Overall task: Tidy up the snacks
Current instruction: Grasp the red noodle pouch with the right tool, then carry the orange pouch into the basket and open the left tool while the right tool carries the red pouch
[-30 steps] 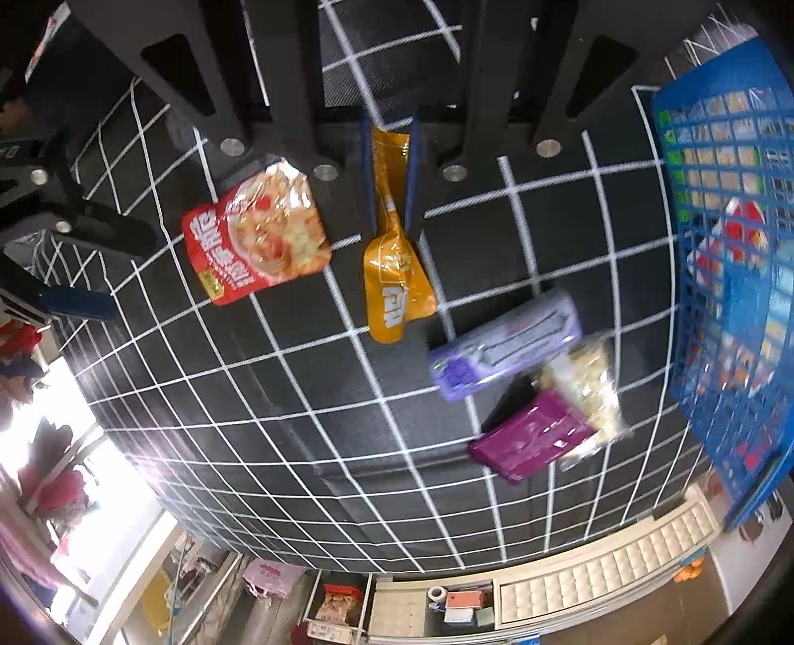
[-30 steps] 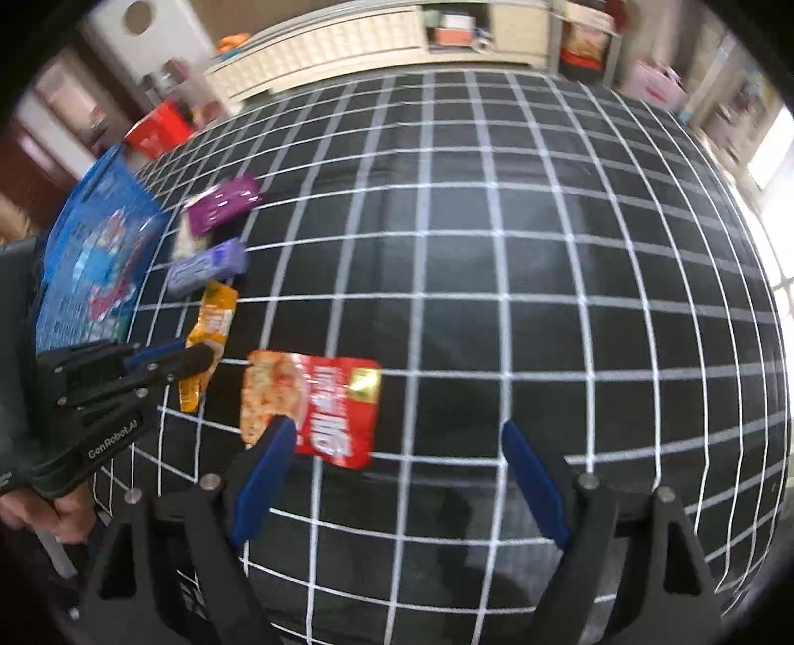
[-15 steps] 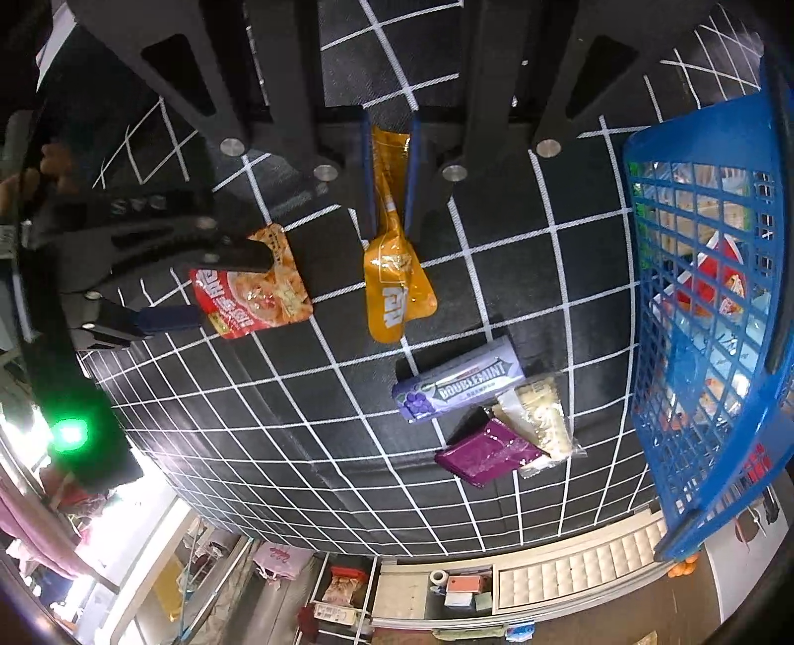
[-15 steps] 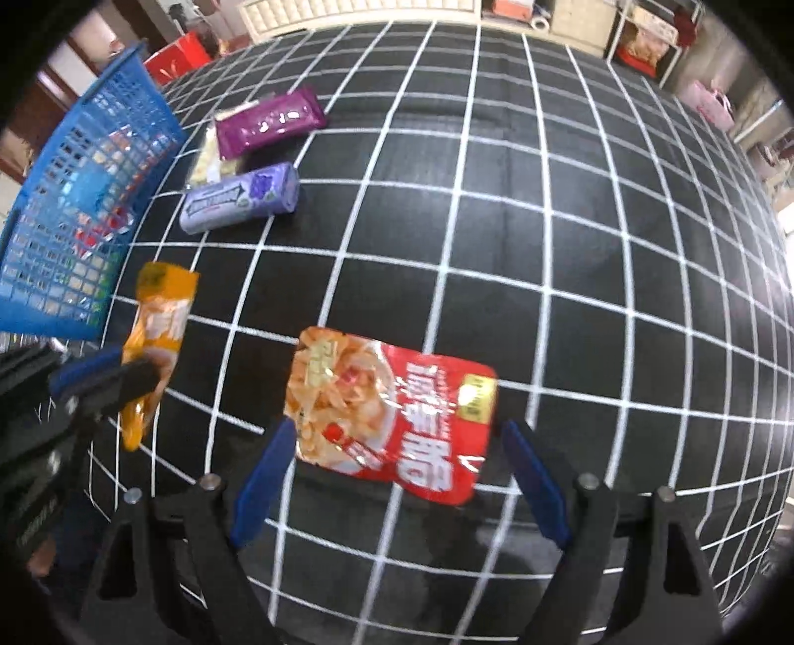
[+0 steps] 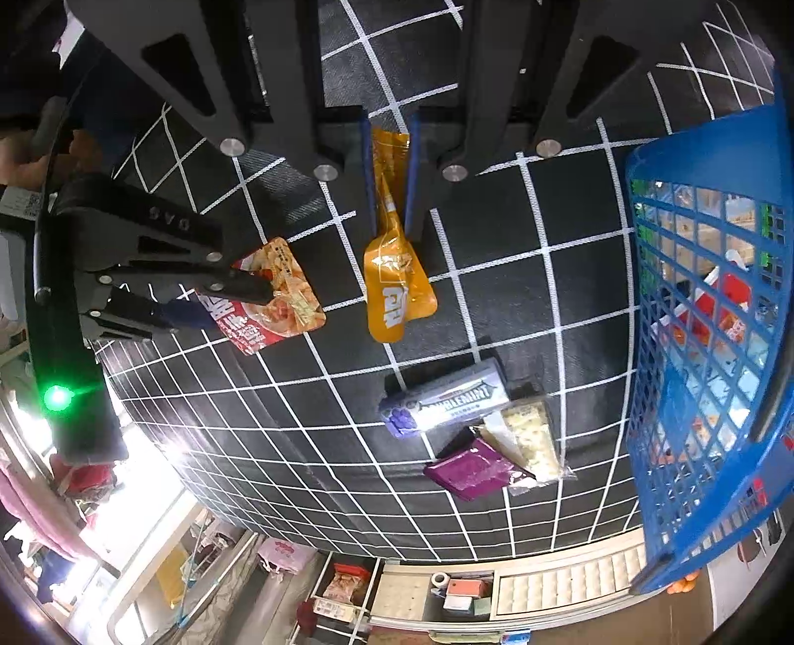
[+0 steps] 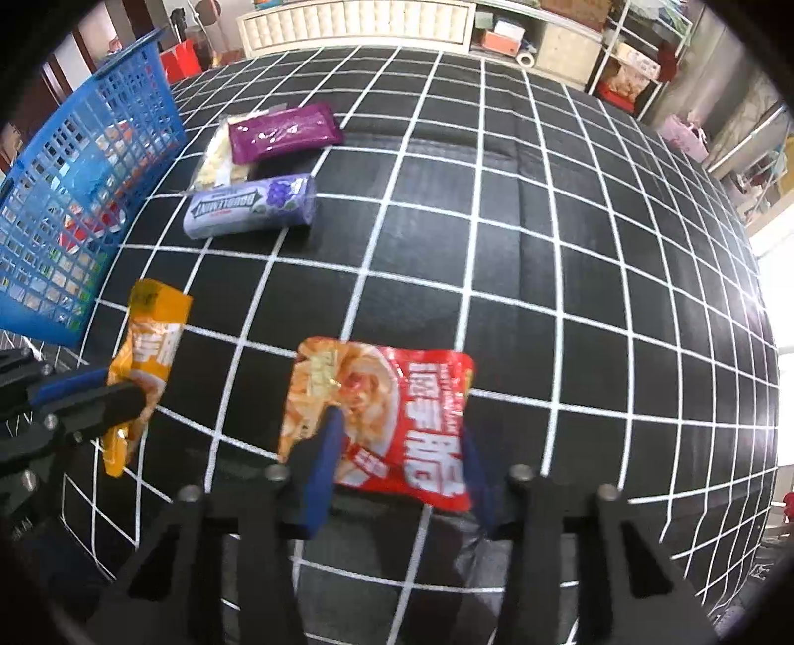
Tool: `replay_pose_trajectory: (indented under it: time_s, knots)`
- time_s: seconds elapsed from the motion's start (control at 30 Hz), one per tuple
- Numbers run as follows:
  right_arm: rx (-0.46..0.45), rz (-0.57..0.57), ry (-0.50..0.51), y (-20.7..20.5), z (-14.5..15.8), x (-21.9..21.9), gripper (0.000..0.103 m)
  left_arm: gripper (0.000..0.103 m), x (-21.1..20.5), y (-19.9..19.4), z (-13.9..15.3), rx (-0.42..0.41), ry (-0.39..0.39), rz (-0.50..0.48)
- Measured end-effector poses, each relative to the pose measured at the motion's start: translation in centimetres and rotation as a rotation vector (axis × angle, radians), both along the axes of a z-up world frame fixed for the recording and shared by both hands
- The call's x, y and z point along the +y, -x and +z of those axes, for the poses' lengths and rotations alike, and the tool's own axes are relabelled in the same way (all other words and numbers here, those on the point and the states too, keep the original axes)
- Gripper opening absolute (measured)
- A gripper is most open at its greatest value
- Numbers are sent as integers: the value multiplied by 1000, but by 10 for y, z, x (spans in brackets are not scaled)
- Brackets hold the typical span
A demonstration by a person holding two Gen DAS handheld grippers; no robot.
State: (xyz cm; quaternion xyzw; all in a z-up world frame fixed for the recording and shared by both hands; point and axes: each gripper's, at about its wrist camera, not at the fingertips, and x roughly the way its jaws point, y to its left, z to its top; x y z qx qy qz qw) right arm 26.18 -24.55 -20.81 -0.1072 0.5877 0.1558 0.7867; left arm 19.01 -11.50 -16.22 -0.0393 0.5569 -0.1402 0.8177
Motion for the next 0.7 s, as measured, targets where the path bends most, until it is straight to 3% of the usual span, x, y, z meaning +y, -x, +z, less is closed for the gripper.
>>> replay_pose_trajectory:
  time_s: [0.17, 0.33, 0.53, 0.7]
  knots:
    - [12, 5, -64, 8, 1, -5, 35, 9, 1, 1, 4, -19, -6, -13]
    - [-3, -26, -134, 11, 22, -26, 23, 9, 4, 7, 18, -45, 3, -16]
    - [-61, -13, -146, 20, 55, -25, 16, 9, 8, 12, 40, -93, 22, -22]
    - [-142, 9, -176, 29, 103, -16, 15, 9, 19, 18, 74, -146, 48, -28]
